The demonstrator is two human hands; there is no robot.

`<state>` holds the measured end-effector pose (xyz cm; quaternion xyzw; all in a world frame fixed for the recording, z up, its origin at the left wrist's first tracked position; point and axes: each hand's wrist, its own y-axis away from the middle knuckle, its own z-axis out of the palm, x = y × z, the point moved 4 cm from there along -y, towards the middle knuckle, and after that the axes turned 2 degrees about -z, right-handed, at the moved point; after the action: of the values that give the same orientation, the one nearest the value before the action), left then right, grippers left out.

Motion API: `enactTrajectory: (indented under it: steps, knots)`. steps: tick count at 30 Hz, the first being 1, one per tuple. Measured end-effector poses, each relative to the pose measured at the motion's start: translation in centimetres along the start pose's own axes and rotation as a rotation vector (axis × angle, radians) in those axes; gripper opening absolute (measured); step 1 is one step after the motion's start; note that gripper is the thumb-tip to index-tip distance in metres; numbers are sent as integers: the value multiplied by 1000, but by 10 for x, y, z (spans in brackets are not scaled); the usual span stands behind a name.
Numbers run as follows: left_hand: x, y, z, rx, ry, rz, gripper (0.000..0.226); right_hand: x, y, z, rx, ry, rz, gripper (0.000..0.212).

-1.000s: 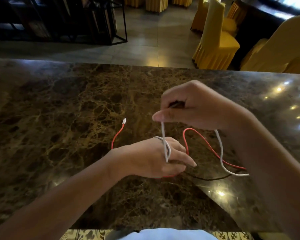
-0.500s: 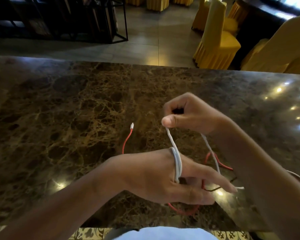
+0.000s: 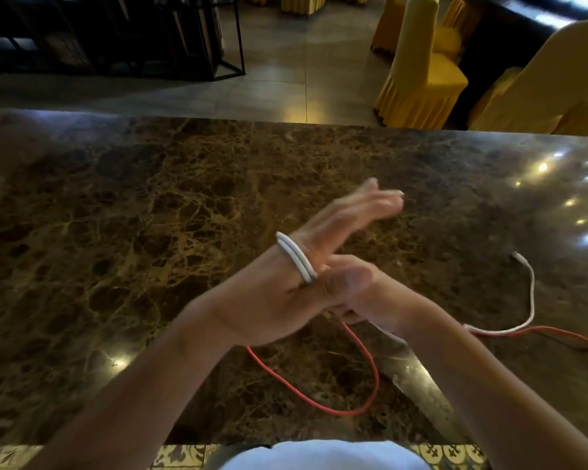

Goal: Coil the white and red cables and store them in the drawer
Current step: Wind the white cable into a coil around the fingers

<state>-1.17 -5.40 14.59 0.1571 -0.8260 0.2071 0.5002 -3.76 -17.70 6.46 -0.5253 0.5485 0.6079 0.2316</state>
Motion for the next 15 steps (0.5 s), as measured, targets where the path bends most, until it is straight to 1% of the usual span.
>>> enactTrajectory:
  steps: [1, 2, 4, 6, 8, 10, 11, 13, 15]
  knots:
    - [-7, -1, -5, 6, -50, -18, 74, -2, 1, 3, 5, 19, 8, 36]
    - [-16, -1, -8, 14, -76, -53, 74, -8, 3, 4, 27, 47, -25, 36]
    - [-33, -1, -10, 0, -171, -116, 74, -13, 8, 8, 72, 272, -112, 28]
    - [-49, 1, -13, 9, -256, -142, 74, -15, 15, 9, 125, 484, -97, 24]
    - [-56, 6, -31, 80, -311, -167, 73, -14, 20, 2, 224, 572, -94, 32]
    - [-62, 15, -46, 91, -282, -248, 76, -14, 28, -15, 330, 576, -111, 39]
    - [-63, 19, -50, 78, -263, -276, 77, -14, 32, -22, 344, 529, -141, 41]
    - [-67, 24, -50, 26, -250, -311, 79, -21, 41, -25, 275, 396, -237, 42]
    - [-73, 23, -41, -26, -283, -315, 81, -34, 49, -16, 181, 327, -361, 40]
